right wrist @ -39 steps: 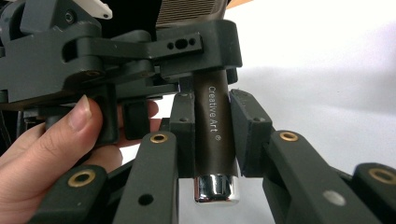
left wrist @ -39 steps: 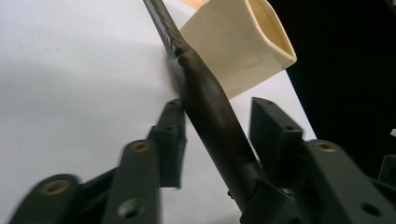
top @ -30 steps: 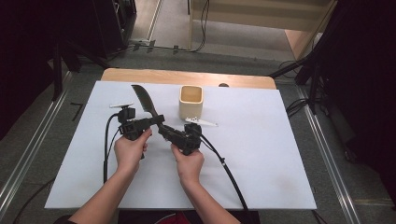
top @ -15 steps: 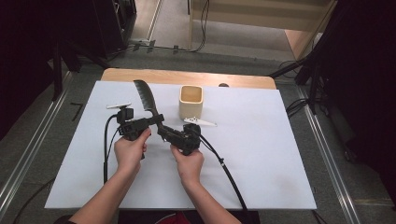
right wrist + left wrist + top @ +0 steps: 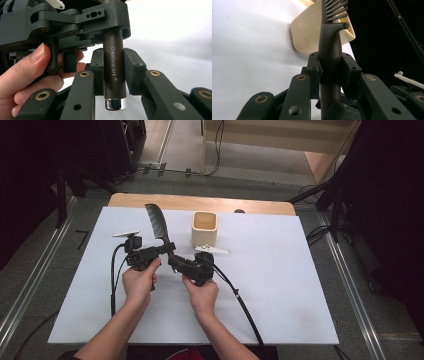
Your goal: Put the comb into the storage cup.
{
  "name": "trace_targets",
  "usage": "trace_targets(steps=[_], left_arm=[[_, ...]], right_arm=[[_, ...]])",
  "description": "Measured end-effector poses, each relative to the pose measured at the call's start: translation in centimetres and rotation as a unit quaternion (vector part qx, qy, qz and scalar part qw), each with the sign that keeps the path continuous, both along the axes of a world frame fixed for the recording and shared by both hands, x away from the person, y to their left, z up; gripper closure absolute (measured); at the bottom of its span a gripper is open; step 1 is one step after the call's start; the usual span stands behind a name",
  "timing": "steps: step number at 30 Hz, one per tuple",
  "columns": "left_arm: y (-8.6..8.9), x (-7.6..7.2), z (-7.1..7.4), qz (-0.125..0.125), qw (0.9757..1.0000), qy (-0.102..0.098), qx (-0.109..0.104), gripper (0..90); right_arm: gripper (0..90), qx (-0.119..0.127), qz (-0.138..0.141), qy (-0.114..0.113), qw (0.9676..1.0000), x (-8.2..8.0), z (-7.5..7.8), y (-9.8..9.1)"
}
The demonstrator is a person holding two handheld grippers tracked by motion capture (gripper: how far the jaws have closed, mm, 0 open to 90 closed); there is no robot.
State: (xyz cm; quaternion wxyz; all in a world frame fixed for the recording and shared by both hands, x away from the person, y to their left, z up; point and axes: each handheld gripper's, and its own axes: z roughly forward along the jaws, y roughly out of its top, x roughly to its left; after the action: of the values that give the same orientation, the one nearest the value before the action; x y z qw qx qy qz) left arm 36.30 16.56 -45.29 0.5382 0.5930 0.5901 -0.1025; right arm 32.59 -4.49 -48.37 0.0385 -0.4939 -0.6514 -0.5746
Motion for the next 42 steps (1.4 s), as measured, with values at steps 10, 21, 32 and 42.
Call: trace_targets(steps=[10, 21, 32, 42], left_arm=[[0.2, -0.1, 0.1, 0.007, 0.9999, -0.01, 0.004, 73.4], [0.4, 0.1, 0.4, -0.006, 0.9992, -0.03, 0.025, 73.4], [0.5, 0.0, 0.6, -0.018, 0.9984, -0.044, 0.029, 73.3], [0.4, 0.1, 0.7, -0.035, 0.9976, -0.043, 0.041, 73.4]], right_arm=[[52.1, -0.002, 0.017, -0.003, 0.9998, 0.3, 0.8, -0.5], [41.4, -0.045, 0.062, -0.002, 0.9971, 0.3, 2.1, -1.8], [37.8, -0.111, 0.122, -0.014, 0.9863, 0.5, 2.6, -3.5], [36.8, -0.145, 0.158, -0.018, 0.9765, 0.6, 2.8, -5.6]])
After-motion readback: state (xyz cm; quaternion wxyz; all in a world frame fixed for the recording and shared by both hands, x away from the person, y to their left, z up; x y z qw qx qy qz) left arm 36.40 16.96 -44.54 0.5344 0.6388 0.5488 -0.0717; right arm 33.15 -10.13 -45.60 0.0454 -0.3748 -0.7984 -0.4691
